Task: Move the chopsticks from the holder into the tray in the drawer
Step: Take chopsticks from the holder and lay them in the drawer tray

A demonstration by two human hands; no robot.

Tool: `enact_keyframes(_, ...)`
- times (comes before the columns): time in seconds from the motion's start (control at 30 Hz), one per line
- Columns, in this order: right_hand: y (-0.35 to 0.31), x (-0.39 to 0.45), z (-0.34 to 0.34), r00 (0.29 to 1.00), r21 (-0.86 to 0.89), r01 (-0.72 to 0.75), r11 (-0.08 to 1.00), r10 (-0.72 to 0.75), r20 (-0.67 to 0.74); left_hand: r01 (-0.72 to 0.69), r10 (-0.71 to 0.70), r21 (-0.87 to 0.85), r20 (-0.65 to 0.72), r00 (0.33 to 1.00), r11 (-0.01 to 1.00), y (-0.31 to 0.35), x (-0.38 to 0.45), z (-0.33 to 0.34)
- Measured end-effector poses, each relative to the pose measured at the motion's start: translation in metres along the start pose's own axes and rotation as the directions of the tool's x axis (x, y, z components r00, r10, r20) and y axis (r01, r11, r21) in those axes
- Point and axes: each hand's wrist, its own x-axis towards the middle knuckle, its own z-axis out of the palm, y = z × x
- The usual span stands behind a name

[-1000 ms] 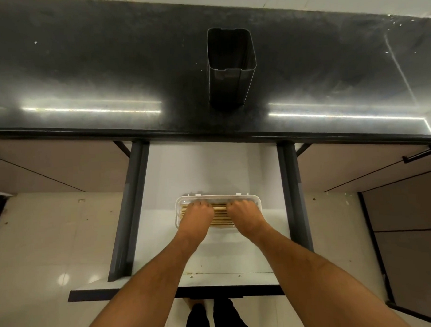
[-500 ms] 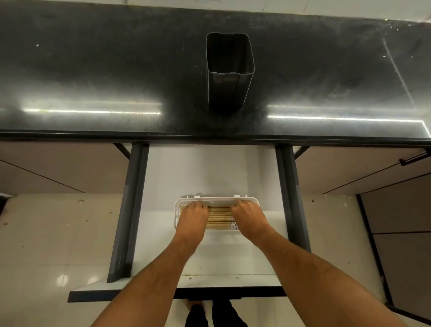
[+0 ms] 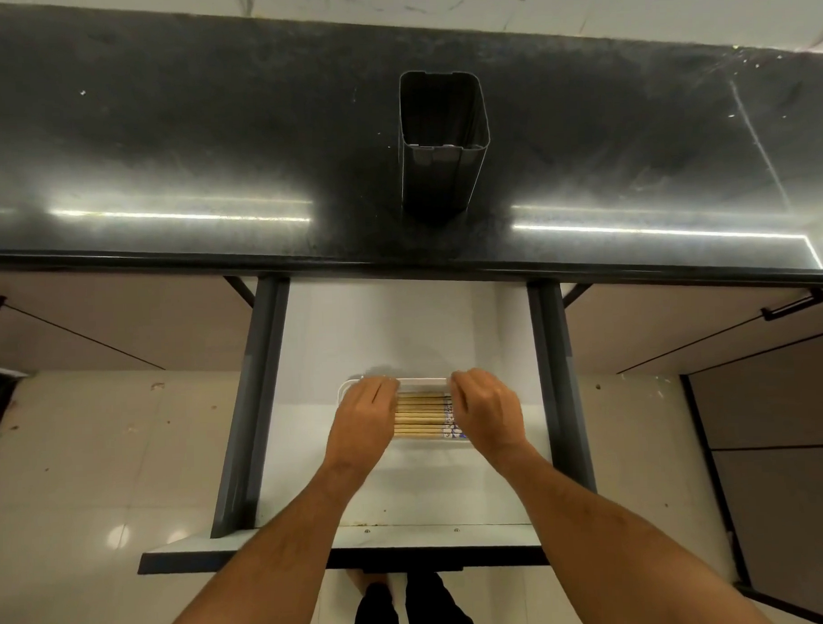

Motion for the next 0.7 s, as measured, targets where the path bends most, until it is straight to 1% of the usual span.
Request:
enact_keyframes(0.03,0.001,0.0,-0.002,0.994,0.068,-0.076,0.995,0.081,-0.079,0.022,-0.028,-0.071,-0.085,0.996,0.997,-0.001,0.0,-0.003)
enact_keyframes(0.07,0.001,0.001,-0.005,0.97,0.133,-0.177,0.975,0.196,-0.142,0.106,-0.126,-0.157,-0.128,0.984,0.982,-0.001,0.002,-0.006)
enact_keyframes(0.1,0.001,0.003,-0.006,0.926,0.2,-0.297,0.934,0.333,-0.18,0.229,-0.27,-0.249,-0.145,0.952,0.941,-0.001,0.003,-0.008)
enact_keyframes(0.13,0.002,0.005,-0.006,0.861,0.277,-0.422,0.863,0.477,-0.176,0.364,-0.427,-0.333,-0.142,0.893,0.87,-0.002,0.005,-0.008)
enact_keyframes(0.17,0.004,0.007,-0.007,0.78,0.358,-0.54,0.762,0.612,-0.127,0.488,-0.574,-0.407,-0.119,0.81,0.772,-0.003,0.007,-0.009)
enact_keyframes(0.2,0.005,0.007,-0.007,0.691,0.427,-0.64,0.639,0.721,-0.042,0.591,-0.696,-0.467,-0.076,0.714,0.657,-0.005,0.01,-0.008)
enact_keyframes(0.23,0.007,0.006,-0.007,0.613,0.47,-0.711,0.524,0.789,0.048,0.669,-0.784,-0.512,-0.013,0.621,0.539,-0.007,0.011,-0.007)
enact_keyframes(0.27,0.008,0.004,-0.006,0.558,0.49,-0.753,0.439,0.821,0.121,0.719,-0.834,-0.541,0.057,0.55,0.437,-0.01,0.01,-0.005)
enact_keyframes(0.3,0.008,0.001,-0.003,0.524,0.499,-0.777,0.384,0.834,0.175,0.746,-0.854,-0.557,0.119,0.507,0.365,-0.012,0.008,-0.003)
enact_keyframes(0.37,0.004,-0.007,0.003,0.499,0.506,-0.796,0.332,0.834,0.237,0.766,-0.851,-0.571,0.209,0.482,0.294,-0.011,0.004,0.0)
enact_keyframes(0.43,-0.001,-0.014,0.009,0.508,0.5,-0.795,0.343,0.827,0.24,0.774,-0.841,-0.568,0.245,0.483,0.279,-0.008,0.001,0.002)
enact_keyframes(0.57,-0.005,-0.018,0.015,0.518,0.455,-0.803,0.386,0.83,0.209,0.78,-0.849,-0.567,0.247,0.467,0.264,-0.005,0.003,0.002)
enact_keyframes(0.7,-0.003,-0.02,0.018,0.51,0.426,-0.816,0.392,0.835,0.208,0.791,-0.85,-0.551,0.254,0.462,0.266,-0.009,0.001,0.003)
